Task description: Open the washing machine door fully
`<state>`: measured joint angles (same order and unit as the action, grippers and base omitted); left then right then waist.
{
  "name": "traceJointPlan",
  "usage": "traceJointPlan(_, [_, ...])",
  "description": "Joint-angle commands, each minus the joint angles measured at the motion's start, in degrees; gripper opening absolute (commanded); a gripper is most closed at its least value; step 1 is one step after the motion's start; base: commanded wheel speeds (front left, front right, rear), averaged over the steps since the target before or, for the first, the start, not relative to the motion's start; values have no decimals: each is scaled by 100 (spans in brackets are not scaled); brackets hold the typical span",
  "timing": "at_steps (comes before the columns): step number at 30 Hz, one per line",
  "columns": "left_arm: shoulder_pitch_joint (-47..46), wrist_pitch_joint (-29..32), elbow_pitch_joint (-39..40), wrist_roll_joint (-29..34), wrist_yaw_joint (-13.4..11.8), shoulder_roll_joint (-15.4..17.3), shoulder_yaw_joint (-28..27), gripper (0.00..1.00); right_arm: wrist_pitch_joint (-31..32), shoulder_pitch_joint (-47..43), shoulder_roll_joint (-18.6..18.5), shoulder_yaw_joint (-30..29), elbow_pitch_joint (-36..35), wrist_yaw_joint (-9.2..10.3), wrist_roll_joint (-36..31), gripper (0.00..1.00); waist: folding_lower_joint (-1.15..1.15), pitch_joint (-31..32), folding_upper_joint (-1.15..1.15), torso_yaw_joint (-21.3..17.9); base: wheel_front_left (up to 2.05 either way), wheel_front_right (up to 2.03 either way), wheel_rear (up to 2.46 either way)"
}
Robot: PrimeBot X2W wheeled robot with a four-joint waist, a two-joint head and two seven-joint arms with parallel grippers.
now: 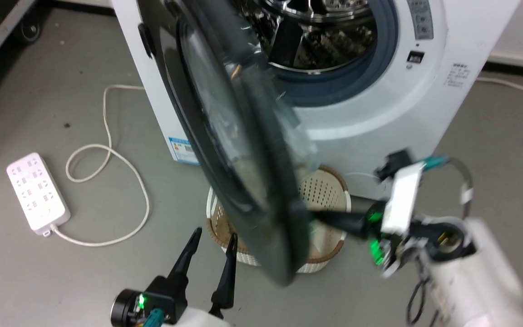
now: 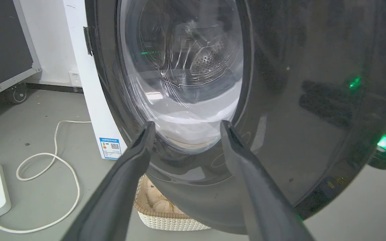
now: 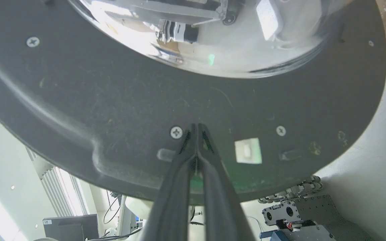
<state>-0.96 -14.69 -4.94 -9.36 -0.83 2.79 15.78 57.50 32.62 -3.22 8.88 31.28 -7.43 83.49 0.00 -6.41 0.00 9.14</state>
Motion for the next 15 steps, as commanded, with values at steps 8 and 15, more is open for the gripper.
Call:
traceJointPlan(8, [168,-30,24,-11,63,10,-157,100,-767,-569,34,913,-466,-6,374,3,0,139,0,4,0,0,0])
traceJointPlan(15, [216,-30,47,-79,86,10,-352,100,-1680,-673,-218,506,-805,-6,-63,100,0,281,0,-134,0,0,0])
